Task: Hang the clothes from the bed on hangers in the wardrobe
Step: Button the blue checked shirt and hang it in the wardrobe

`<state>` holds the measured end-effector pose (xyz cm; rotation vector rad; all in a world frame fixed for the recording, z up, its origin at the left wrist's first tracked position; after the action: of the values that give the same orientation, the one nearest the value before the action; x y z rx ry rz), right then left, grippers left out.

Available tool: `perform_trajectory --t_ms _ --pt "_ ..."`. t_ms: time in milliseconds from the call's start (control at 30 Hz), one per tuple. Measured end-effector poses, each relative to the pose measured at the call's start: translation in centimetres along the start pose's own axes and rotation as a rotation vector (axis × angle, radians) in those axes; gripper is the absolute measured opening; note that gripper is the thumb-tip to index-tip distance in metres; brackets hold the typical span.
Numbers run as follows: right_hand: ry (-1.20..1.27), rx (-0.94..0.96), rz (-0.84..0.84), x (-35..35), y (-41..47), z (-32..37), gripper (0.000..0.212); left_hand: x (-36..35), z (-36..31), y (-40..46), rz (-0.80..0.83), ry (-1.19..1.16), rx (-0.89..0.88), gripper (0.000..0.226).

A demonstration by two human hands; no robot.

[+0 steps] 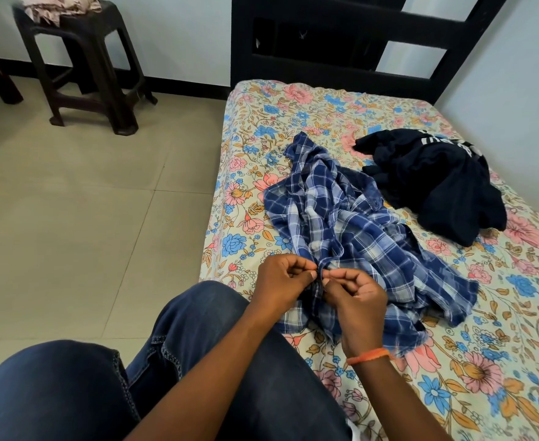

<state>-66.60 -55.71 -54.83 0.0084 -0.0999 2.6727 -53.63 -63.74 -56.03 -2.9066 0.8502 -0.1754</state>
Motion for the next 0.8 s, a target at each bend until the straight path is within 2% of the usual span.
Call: perform_trajectory --t_ms 167,367,567,700,800 --pt "0.046 -0.058 0.023 0.5 0.3 0.0 0.022 -0.2 -0.2 0.0 0.036 0.014 0.006 0.013" --pt "-0.198 0.054 -0.033 0.2 0.4 0.5 0.023 -0.6 -0.3 -0.2 0.047 0.02 -0.01 0.019" --pt "-0.238 0.074 -0.057 -0.6 0.2 0.4 0.023 -0.3 -0.2 -0.3 -0.008 0.09 -0.011 0.005" --pt "-0.145 -0.024 -0.086 -0.5 0.3 -0.7 0.024 -0.5 -0.1 -0.3 -0.048 0.164 -0.021 0.011" --pt "0.065 -0.151 -0.087 -0.6 0.5 -1.7 0.026 -1.0 -0.4 -0.6 -0.046 0.194 -0.05 0.013"
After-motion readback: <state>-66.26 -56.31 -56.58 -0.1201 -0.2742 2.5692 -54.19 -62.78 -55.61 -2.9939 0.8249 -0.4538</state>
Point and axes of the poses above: each hand's wrist, its own y-axis towards the middle knuckle, its own x-axis out of the back of the hand, z = x × y, the point moved 5 cm from there along y, towards the middle knuckle, and after that the axes turned 14 degrees about z, right-handed, at the moved point
